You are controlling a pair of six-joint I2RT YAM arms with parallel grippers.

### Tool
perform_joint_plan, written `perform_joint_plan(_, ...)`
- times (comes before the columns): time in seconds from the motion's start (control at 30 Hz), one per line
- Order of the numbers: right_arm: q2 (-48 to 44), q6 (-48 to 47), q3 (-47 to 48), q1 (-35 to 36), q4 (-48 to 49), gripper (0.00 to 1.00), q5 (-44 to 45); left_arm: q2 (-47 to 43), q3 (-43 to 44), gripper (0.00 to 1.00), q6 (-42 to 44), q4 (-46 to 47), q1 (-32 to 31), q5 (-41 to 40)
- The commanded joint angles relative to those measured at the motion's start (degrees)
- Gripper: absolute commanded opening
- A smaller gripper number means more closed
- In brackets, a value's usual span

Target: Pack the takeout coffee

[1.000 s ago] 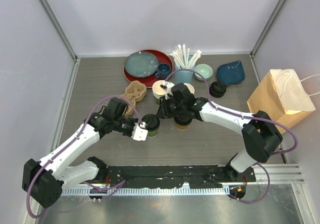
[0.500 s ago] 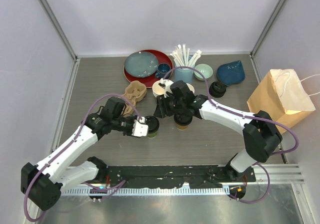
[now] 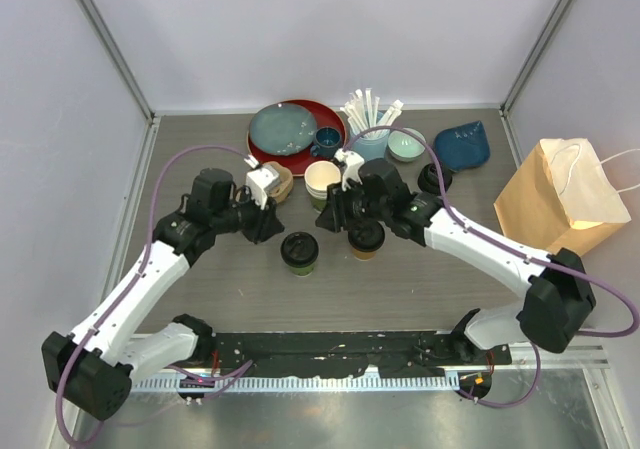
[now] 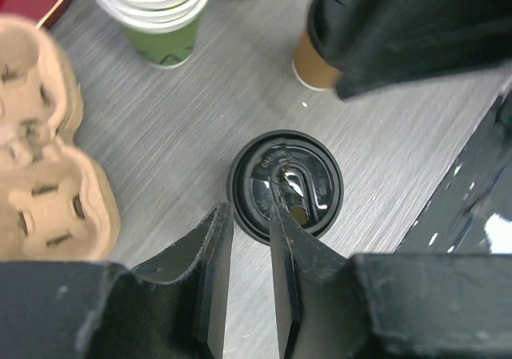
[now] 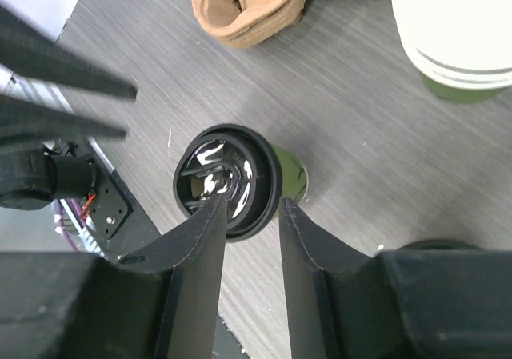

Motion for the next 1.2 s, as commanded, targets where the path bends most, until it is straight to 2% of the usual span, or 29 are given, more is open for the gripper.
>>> perform_joint_plan(0.0, -2.97, 5.42, -3.96, 0.52, -1.36, 0.38, -0.9, 4.19, 4.08, 0.27, -18.78, -5.49, 5.17, -3.23)
perform_joint_plan(0.1, -3.76, 6.92, -6.86, 1.23, -0.05, 0.41, -0.91, 5.61, 5.05, 0.27, -22.48, -7.0, 6.15, -1.65)
perform_joint_plan(0.2, -3.06, 7.98, -8.8, 1.84, 2.32, 0.42, -2.4, 6.31, 2.43, 0.26, -27.22, -5.08, 6.15, 0.72)
perform_joint_plan(0.37, -0.6, 8.86, -9.86, 2.11, 5.06, 0.35, -4.68, 7.1, -2.06, 0.24, -36.29, -1.03, 6.06, 1.08)
perform_joint_plan(1.17, 6.25, 10.18, -10.21, 2.11, 10.33, 0.35, -8.03, 8.34, -10.06, 0.18, -40.16, 6.54, 6.15, 1.08)
